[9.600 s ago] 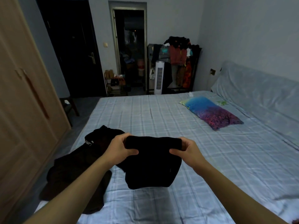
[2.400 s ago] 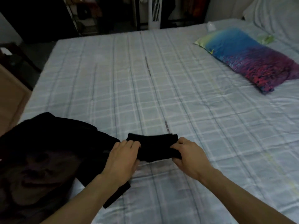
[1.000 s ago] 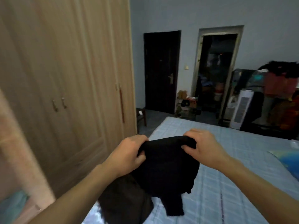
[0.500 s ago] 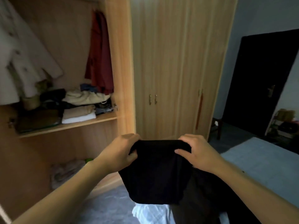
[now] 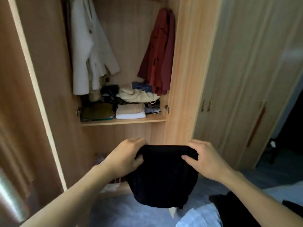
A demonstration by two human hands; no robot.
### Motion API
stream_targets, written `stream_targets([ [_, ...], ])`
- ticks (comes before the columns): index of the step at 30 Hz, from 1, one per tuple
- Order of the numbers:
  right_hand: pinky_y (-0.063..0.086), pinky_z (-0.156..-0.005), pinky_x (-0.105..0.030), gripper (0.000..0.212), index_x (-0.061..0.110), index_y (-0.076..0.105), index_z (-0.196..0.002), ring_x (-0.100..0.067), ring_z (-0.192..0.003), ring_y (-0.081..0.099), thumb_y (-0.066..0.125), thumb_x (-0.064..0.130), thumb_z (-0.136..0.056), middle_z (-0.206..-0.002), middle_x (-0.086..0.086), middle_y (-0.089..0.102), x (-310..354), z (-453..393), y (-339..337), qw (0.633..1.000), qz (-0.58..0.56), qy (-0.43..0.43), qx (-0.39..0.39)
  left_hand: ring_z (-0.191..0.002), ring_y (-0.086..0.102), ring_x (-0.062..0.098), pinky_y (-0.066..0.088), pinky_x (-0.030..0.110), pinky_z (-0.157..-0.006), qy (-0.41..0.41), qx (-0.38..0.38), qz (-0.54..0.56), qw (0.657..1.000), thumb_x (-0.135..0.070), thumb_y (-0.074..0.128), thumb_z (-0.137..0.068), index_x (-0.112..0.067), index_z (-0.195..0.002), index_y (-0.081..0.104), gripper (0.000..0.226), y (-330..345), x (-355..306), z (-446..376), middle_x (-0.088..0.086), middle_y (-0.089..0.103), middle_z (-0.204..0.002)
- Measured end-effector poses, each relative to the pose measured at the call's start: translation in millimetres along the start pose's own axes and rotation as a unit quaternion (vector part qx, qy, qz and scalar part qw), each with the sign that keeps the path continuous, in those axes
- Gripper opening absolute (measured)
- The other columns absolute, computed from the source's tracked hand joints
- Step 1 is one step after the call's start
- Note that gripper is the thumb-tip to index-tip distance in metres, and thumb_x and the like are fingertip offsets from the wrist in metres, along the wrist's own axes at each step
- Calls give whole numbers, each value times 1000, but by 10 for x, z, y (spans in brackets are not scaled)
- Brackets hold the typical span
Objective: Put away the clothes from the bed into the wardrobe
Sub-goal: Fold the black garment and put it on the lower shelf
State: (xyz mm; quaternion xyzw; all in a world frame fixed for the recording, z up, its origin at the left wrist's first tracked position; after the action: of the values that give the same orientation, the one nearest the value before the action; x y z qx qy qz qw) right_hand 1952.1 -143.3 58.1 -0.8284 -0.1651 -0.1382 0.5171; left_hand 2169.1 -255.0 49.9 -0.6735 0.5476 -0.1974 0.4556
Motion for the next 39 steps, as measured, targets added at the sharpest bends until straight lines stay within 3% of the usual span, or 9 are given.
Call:
stream_targets([
  [3, 46, -61, -25, 23, 23, 57, -71, -11, -69, 56, 73, 25, -87, -72, 9, 54, 75, -203, 395, 1000, -4, -3, 30, -78, 53, 12, 46, 32, -68, -25, -2, 13, 1000, -18, 51, -75, -20, -94, 55, 20, 54, 342, 206, -10, 54, -85],
  [7, 48, -66, -23, 11, 26, 63, -80, -10, -76, 59, 71, 27, -88, -79, 11, 58, -21, -525, 950, 996, -29, -10, 80, -86, 56, 14, 46, 29, -74, -71, 4, 0, 997, -18, 51, -75, -19, -102, 58, 28, 262, 852, 413, -8, 60, -92],
  [14, 51, -70, -33, 8, 22, 66, -90, -9, -77, 58, 67, 29, -88, -83, 9, 57, -449, -1194, 1903, 988, -63, -60, 131, -85, 53, 13, 40, 21, -71, -154, 46, -29, 987, -12, 55, -73, -18, -101, 59, 29, 685, 1641, 410, -9, 57, -91],
  [17, 50, -70, -31, 7, 27, 62, -90, -8, -76, 55, 67, 31, -89, -82, 13, 53, -716, -1491, 2204, 983, -87, -74, 143, -81, 52, 16, 37, 22, -68, -186, 65, -33, 980, -10, 56, -70, -17, -97, 57, 28, 886, 1975, 218, -11, 51, -86],
  [20, 51, -68, -34, 9, 31, 59, -88, -7, -75, 54, 68, 31, -87, -81, 14, 52, -1023, -1727, 2459, 980, -92, -70, 161, -87, 55, 16, 45, 29, -73, -219, 87, -36, 971, -14, 55, -71, -19, -104, 59, 34, 1124, 2253, 75, -10, 56, -92],
  [27, 50, -73, -31, 8, 27, 63, -94, -7, -81, 56, 67, 26, -88, -89, 13, 54, -1544, -2232, 2986, 975, -88, -60, 197, -86, 55, 16, 48, 30, -70, -275, 88, -5, 957, -18, 56, -71, -26, -105, 56, 35, 1679, 2772, -58, -16, 48, -90],
  [32, 50, -75, -31, 12, 22, 65, -97, -8, -82, 56, 68, 28, -88, -90, 11, 55, -1792, -2662, 3510, 970, -74, -42, 228, -84, 56, 23, 47, 34, -67, -325, 85, 24, 942, -20, 55, -73, -22, -97, 53, 24, 2028, 3398, -98, -5, 57, -93],
  [39, 52, -78, -34, 18, 20, 69, -104, -8, -84, 60, 72, 24, -86, -96, 10, 60, -2068, -3305, 4257, 972, -51, 21, 230, -89, 60, 25, 48, 35, -71, -341, 118, 75, 929, -23, 51, -75, -21, -108, 58, 34, 2438, 4566, -297, -1, 61, -102],
])
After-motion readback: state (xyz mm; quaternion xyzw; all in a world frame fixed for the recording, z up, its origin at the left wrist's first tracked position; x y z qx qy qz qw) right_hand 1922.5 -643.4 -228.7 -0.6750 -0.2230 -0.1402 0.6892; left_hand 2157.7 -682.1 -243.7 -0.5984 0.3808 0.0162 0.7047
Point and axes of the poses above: each hand's wrist, its own z-axis away from the middle knuckle, its own y-axis out of the palm, x = y × z, the point moved 6 cm from there along -z, towards the middle knuckle
